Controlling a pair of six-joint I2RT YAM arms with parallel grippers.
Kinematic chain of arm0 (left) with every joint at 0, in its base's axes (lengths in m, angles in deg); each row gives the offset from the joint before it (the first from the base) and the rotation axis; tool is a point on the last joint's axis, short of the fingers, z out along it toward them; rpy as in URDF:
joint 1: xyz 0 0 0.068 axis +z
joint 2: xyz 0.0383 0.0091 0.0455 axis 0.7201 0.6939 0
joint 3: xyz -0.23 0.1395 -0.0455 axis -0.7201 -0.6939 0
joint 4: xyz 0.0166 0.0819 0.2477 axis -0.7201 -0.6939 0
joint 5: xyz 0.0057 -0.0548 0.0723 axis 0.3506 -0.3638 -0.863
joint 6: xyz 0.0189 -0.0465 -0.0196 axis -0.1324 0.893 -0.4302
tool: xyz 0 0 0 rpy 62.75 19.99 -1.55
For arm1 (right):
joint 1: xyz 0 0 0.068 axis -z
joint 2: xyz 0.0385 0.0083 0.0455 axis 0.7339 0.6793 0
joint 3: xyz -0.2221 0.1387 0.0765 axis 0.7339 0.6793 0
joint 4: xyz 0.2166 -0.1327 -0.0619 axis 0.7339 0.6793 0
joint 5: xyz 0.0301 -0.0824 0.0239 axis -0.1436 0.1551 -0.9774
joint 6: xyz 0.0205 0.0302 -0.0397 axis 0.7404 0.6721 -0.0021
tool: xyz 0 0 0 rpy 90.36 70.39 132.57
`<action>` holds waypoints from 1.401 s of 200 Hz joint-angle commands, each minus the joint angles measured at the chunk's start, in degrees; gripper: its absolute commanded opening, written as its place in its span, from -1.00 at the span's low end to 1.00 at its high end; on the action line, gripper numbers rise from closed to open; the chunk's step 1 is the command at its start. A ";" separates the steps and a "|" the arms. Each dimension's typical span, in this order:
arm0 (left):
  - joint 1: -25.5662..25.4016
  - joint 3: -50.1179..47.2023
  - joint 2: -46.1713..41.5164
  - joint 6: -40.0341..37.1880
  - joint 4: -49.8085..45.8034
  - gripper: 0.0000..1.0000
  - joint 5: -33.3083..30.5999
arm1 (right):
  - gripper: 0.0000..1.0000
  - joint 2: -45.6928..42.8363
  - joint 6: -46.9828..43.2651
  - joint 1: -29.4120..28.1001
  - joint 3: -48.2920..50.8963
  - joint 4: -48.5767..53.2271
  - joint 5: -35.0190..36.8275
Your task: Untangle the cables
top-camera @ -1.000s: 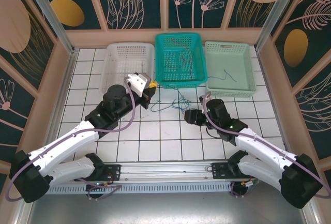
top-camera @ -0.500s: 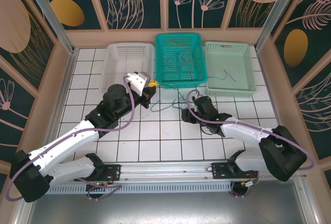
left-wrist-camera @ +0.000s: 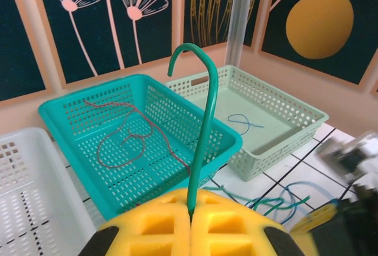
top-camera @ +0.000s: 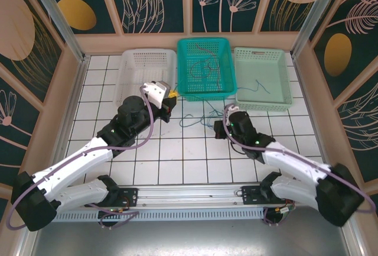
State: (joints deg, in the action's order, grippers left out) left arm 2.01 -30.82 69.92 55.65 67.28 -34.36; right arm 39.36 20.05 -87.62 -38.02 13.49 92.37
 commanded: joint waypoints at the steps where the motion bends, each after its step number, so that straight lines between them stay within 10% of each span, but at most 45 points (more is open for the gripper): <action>1: 0.10 1.67 0.18 -1.66 -1.69 -1.00 -2.70 | -1.00 -7.37 1.48 -0.12 1.23 6.20 3.60; 66: 0.04 1.71 -0.16 -3.76 -8.61 -1.00 -5.98 | -1.00 -18.62 6.33 1.41 5.13 8.55 3.24; 162: 0.09 0.25 -5.01 -6.07 -8.30 -1.00 0.64 | -1.00 -12.64 10.52 5.76 9.44 8.24 -1.69; 197: 0.06 -0.53 -5.89 -5.72 -4.97 -1.00 2.09 | 0.36 -7.26 8.72 5.77 6.91 11.98 -0.55; 280: 0.03 0.67 -4.65 -7.89 -8.44 -1.00 7.87 | 0.46 -12.20 -3.70 5.90 -2.05 19.80 5.18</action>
State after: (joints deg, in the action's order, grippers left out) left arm 2.01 -30.95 64.96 49.97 59.56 -29.09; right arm 28.19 22.00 -82.06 -36.33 30.10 95.54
